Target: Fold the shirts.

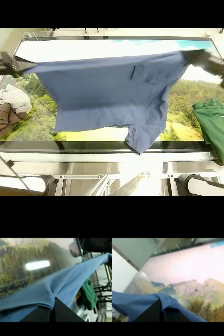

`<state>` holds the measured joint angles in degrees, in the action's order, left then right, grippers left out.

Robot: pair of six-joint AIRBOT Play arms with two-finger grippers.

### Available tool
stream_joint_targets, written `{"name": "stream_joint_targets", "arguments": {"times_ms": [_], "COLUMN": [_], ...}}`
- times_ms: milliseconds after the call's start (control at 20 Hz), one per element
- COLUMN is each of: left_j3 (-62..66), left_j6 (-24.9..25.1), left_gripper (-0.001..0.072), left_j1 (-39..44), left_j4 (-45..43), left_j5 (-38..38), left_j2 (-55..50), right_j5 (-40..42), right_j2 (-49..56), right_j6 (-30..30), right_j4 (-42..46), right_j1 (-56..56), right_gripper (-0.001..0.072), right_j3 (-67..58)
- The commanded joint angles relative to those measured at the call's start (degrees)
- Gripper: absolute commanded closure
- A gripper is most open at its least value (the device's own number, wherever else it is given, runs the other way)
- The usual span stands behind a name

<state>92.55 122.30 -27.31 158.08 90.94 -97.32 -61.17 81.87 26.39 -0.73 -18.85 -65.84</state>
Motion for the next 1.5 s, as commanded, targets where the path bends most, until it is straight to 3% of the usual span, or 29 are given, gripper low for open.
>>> {"name": "stream_joint_targets", "arguments": {"times_ms": [0,150,300,550,650,800,950,1100,1250,1350,1450], "left_j3": [3.4,11.1,18.6,26.6,25.0,24.6,24.6,24.6,20.7,14.9,10.1], "left_j6": [1.3,0.5,-3.5,-7.8,-7.8,-1.9,-1.1,0.9,0.9,1.8,2.3], "left_gripper": [0.0682,0.0682,0.0682,0.0681,0.0682,0.0687,0.0687,0.0687,0.0688,0.0688,0.0687], "left_j1": [2.6,3.9,5.2,6.4,5.8,6.2,6.9,7.9,6.5,4.6,2.9], "left_j4": [-1.0,-1.0,-1.0,-1.0,-1.0,-1.2,-1.2,-1.5,-1.6,-2.7,-6.3], "left_j5": [-1.9,-4.0,-4.7,-5.9,-7.9,-6.1,-9.8,-7.6,-0.2,0.7,-0.3], "left_j2": [-11.7,-19.9,-26.7,-33.2,-33.4,-32.6,-31.0,-30.6,-28.5,-25.1,-22.9], "right_j5": [5.7,8.0,8.9,8.5,8.3,9.4,14.1,16.2,13.4,8.5,8.1], "right_j2": [10.8,17.0,21.6,24.8,24.8,23.8,23.3,23.2,21.6,19.5,17.9], "right_j6": [-5.2,-8.3,-7.3,6.6,8.7,7.4,7.2,8.1,14.6,20.6,23.4], "right_j4": [-5.0,-12.3,-15.7,-15.2,-10.5,-4.7,-2.3,4.1,14.9,26.4,32.5], "right_j1": [4.0,4.0,4.0,2.4,1.9,3.2,5.2,7.1,5.8,4.4,3.9], "right_gripper": [0.0690,0.0690,0.0690,0.0691,0.0691,0.0691,0.0692,0.0693,0.0693,0.0693,0.0693], "right_j3": [0.2,0.2,-0.4,-5.2,-8.6,-11.8,-11.8,-11.7,-11.6,-11.4,-9.1]}}
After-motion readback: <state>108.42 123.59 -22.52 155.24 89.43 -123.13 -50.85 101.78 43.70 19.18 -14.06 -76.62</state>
